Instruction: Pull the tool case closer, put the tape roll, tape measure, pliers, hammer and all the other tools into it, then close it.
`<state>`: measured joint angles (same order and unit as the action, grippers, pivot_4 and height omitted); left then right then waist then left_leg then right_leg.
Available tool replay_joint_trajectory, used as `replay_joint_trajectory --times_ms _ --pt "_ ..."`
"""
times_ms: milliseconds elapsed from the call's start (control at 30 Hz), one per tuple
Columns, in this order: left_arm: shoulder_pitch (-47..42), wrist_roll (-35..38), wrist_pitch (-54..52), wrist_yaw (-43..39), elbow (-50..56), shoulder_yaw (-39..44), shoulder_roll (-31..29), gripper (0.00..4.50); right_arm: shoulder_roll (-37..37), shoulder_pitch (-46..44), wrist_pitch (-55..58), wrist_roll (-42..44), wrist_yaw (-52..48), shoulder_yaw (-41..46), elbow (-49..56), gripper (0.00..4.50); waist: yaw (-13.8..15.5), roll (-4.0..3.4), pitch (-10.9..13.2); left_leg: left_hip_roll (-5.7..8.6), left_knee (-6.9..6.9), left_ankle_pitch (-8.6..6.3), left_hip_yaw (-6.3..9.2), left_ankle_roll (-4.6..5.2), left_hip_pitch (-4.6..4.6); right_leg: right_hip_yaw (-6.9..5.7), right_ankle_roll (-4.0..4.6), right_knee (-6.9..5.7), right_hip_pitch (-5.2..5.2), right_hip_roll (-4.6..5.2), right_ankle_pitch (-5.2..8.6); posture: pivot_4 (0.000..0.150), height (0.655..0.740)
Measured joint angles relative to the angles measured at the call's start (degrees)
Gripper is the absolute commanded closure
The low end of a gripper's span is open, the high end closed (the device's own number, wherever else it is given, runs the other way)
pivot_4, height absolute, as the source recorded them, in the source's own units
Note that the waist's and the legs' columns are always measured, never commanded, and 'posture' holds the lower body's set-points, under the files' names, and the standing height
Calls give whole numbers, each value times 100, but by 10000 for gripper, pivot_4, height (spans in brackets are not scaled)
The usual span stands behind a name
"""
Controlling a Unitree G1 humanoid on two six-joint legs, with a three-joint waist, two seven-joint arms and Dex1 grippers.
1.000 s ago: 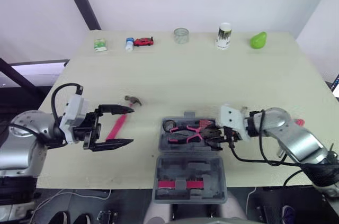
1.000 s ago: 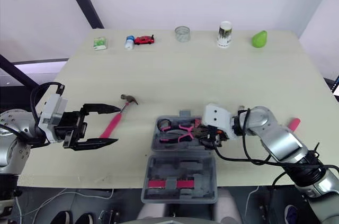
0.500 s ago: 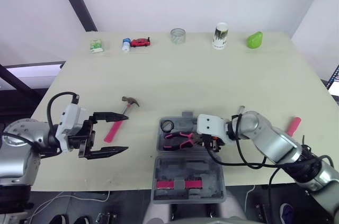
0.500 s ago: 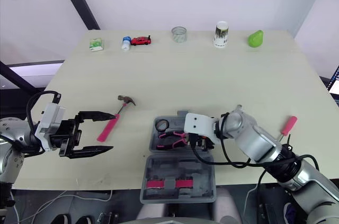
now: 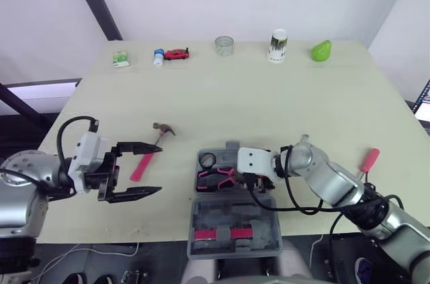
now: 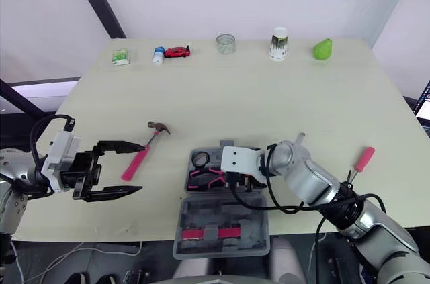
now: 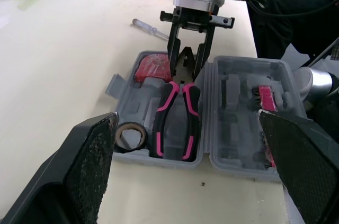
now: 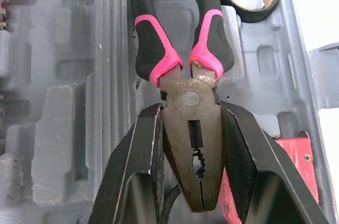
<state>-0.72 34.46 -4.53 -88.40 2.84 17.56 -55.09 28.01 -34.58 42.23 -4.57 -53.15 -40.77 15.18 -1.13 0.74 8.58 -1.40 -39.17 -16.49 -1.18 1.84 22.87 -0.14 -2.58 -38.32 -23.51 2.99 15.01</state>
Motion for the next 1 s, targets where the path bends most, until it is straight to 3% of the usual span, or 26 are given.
replay_joint_trajectory --times_ms 33,100,167,267,567,700,867,1000 --pt "0 1 -3 1 15 0 0 0 -7 1 -5 -7 1 0 -7 35049 -2 0 0 0 0 0 0 0 0 0 0 0 0 0 0 1500 7400" --pt "-1 2 -12 7 60 0 0 0 -20 36 -63 -60 18 1 -32 24983 -2 0 0 0 0 0 0 0 -1 0 0 -1 0 -1 0 1500 7400" --pt "-14 1 -15 9 60 0 0 0 -54 118 -134 -93 40 -5 -55 18718 5 0 0 1 0 0 0 0 -1 0 0 -1 0 -1 0 1500 7400" --pt "-31 1 -16 9 60 -1 1 0 -64 184 -229 -100 37 -13 -69 5213 19 0 0 1 -1 0 -1 0 0 0 0 -1 0 2 0 1500 7400" --pt "-115 1 -21 23 60 -6 30 0 -248 241 -431 252 7 512 -106 5213 23 0 0 1 0 0 0 0 0 1 0 -1 0 1 0 1500 7400" --pt "-123 1 -23 58 59 -6 64 0 -698 280 -968 496 155 911 -506 17827 17 0 0 1 0 0 0 0 0 1 0 -2 0 0 0 1500 7400" --pt "-92 -1 -15 72 57 -5 85 0 -798 300 -1609 453 176 913 -1017 44201 32 1 1 1 -1 0 -1 0 0 1 0 -1 1 5 0 1500 7400" --pt "-36 -1 -4 75 57 -5 113 0 -973 353 -1935 434 153 909 -1410 44841 20 0 1 1 0 0 -1 -1 0 1 0 -2 0 2 0 1500 7400"
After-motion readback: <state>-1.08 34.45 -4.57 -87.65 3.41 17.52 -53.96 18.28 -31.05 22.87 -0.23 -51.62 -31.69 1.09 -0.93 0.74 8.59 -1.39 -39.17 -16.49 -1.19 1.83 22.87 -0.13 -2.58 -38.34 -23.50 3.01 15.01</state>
